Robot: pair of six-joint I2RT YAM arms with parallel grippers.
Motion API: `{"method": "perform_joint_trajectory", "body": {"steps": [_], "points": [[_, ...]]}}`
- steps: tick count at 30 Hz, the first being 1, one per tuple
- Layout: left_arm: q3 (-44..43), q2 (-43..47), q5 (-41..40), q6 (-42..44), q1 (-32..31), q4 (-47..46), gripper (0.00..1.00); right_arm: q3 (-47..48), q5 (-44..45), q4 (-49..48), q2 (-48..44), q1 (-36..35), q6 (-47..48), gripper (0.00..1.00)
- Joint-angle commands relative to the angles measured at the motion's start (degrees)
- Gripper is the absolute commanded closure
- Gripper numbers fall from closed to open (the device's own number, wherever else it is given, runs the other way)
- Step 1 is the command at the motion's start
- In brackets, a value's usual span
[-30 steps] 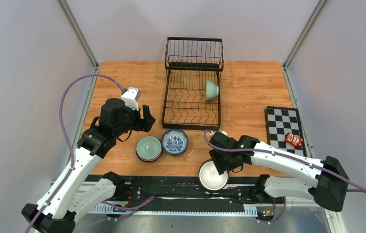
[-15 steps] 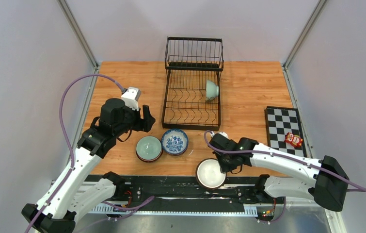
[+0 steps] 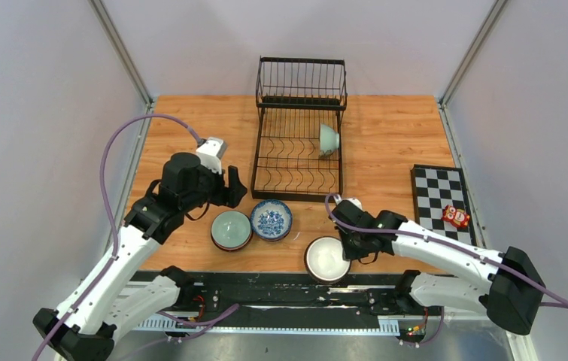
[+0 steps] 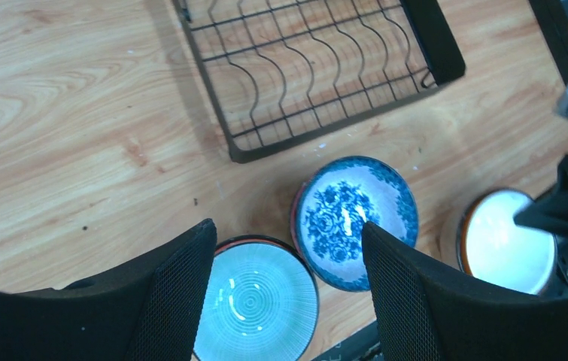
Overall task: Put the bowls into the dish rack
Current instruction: Pick up the bowl from the center of the board.
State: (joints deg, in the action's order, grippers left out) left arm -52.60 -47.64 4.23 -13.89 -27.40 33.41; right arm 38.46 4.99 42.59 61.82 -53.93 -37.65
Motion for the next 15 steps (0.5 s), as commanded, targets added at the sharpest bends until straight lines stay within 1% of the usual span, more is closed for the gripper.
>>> {"method": "perform_joint_trajectory", "body": {"steps": [1,6,11,15], "points": [[-2.4,-1.7,-1.3,0.2,-4.5,1.2,0.28,-1.5,5.0,-3.6,-2.1,4.8,-2.0,0.97],[-3.4,-3.9,-1.3,-1.9,-8.7,1.3,0.28,-1.2,5.9,-5.8,-2.7,7.6,-2.4,0.97],[-5.4,-7.7,-3.9,-5.1,-18.0,0.7,0.28,-1.0,5.4,-7.7,-1.6,8.6,-2.7,0.97],[-5.9,-10.8,-3.0,-7.9,-22.3,-1.7,0.29,-2.6,3.4,-11.3,-2.6,9.1,-2.9,0.97]]}}
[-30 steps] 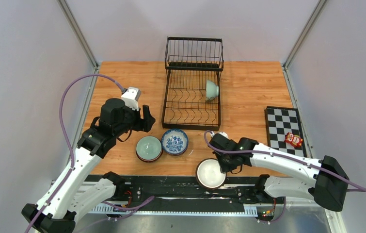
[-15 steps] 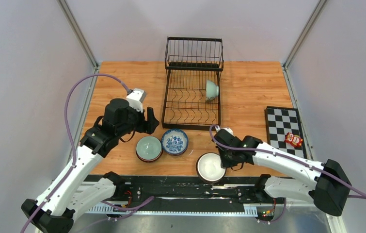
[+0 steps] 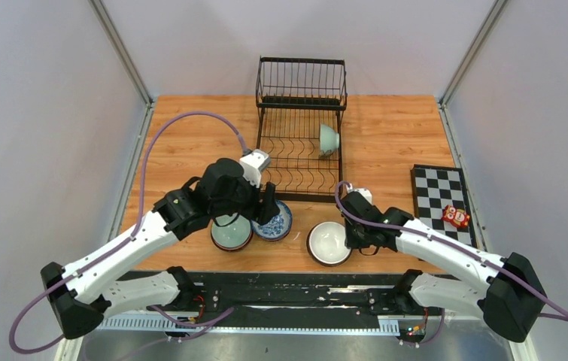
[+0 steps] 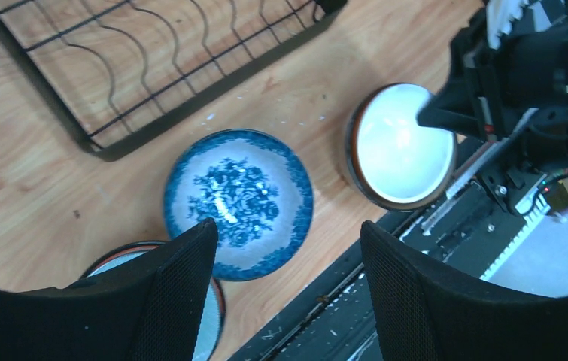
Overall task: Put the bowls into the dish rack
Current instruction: Pick up the bowl from the center of the board.
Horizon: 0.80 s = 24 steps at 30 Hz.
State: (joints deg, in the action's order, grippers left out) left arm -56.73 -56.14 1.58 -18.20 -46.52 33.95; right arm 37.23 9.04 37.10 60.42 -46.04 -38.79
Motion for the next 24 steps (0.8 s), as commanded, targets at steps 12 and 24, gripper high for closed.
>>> {"method": "perform_joint_trajectory", "body": {"steps": [12,24], "points": [[-5.8,-16.1,1.1,-5.8,-10.7,-7.3,0.29,-6.9,-0.1,-13.0,-9.4,1.4,-3.1,0.97],[-10.7,-29.1,1.0,-6.4,-14.2,-8.4,0.34,-7.2,0.2,-14.2,-11.1,1.5,-2.3,0.98]]}}
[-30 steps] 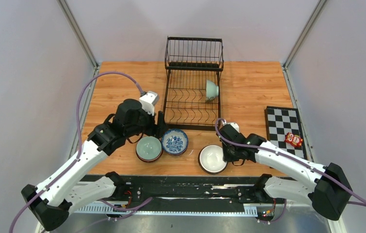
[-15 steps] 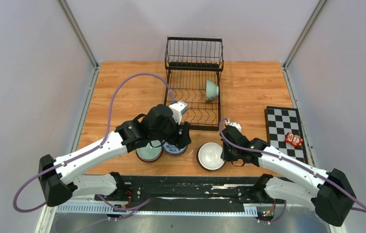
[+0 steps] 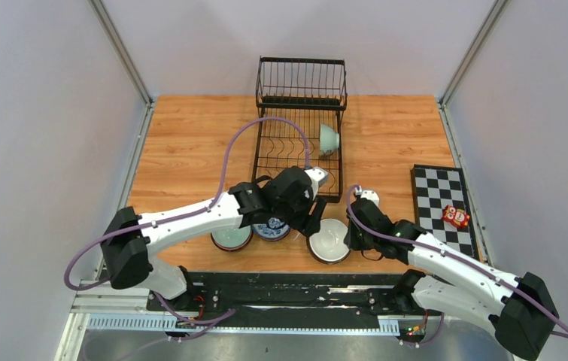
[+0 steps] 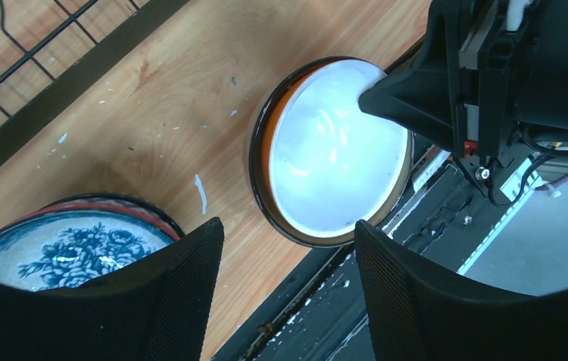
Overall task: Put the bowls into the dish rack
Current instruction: Pick up the bowl from the center of the board.
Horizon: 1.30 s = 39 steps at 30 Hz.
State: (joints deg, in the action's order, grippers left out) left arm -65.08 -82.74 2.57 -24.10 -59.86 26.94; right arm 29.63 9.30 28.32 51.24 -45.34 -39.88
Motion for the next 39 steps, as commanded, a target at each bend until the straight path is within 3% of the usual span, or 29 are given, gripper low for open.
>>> {"method": "perform_joint_trajectory", "body": {"steps": [1,8,21,39], "points": [[-2.7,-3.3,0.1,-0.6,-0.9,-1.4,0.35,0.4,-0.3,-5.7,-2.3,0.7,-1.0,0.97],[-4.4,-7.9,-1.6,-0.4,-1.4,-1.2,0.38,0.0,-0.9,-6.8,-3.8,0.8,-0.6,0.97],[-6.8,-11.9,-2.4,0.1,-2.1,-0.7,0.57,-0.6,-0.3,-7.1,-4.3,0.8,-0.9,0.97],[-7.9,-15.8,-4.5,0.4,-2.9,-0.4,0.74,0.4,0.0,-5.6,-3.9,0.8,-0.9,0.97]]}}
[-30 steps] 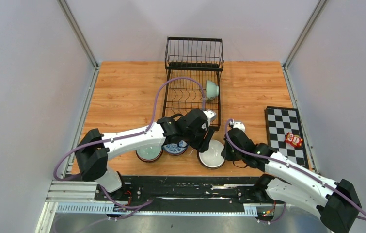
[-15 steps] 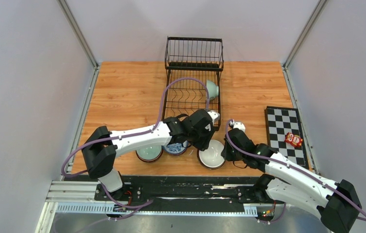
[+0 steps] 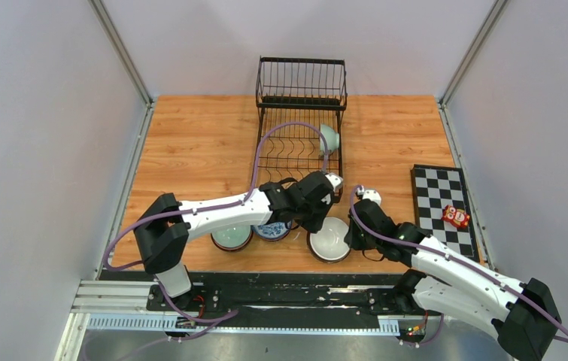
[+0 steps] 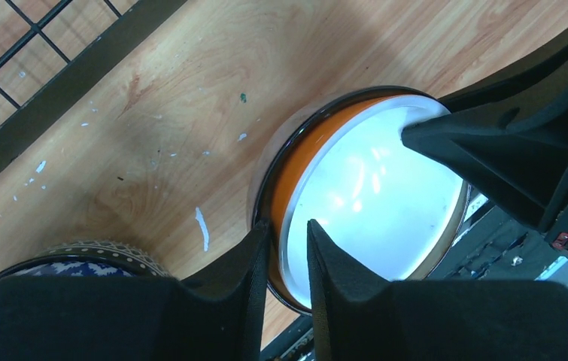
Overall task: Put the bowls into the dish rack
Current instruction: Pick up the bowl from the center of the board.
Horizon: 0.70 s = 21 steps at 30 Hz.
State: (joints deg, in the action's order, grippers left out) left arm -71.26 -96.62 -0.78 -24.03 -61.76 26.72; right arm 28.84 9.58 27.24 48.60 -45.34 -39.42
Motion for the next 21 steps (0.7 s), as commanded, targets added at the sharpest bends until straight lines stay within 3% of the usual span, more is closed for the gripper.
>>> {"method": "perform_joint_trajectory", "body": {"steps": [1,8,11,15,21], "points": [[-1.7,-2.2,-1.3,0.3,-1.0,0.0,0.76,1.3,-0.3,-4.4,-1.4,0.8,-1.4,0.97],[-2.0,-3.4,-2.4,0.8,-1.2,0.1,0.9,1.8,-0.7,-3.9,-1.6,0.8,-1.3,0.97],[-2.1,-4.0,-2.8,0.9,-1.2,0.1,1.0,1.9,-1.0,-3.8,-1.6,0.8,-1.3,0.97],[-2.1,-4.0,-3.8,0.7,-1.2,0.1,1.0,1.8,-0.8,-3.4,-1.7,0.7,-1.1,0.97],[-1.8,-2.7,-6.0,0.5,-1.2,-0.2,1.0,2.8,-0.6,-1.6,-2.8,0.7,-1.0,0.76]]}}
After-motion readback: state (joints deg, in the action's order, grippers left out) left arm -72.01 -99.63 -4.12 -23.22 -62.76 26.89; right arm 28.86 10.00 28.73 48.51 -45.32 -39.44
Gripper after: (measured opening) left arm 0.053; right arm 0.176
